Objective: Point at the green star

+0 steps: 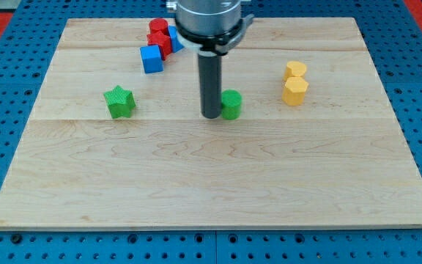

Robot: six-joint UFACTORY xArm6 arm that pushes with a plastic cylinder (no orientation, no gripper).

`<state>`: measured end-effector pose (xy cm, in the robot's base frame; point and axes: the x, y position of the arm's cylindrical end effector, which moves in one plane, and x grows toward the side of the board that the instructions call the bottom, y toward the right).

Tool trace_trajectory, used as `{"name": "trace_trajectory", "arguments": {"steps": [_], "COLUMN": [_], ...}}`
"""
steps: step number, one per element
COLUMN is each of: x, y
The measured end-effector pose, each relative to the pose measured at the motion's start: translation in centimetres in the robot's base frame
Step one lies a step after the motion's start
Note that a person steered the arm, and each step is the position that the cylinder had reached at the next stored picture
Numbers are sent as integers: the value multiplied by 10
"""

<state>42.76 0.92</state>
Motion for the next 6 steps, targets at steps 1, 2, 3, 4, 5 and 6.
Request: {"name": "trace_trajectory", "arguments": {"steps": [1, 2, 3, 4, 5, 6], "x": [-4, -21, 0, 40, 58, 28], "y": [29, 55, -15, -103, -218, -253]}}
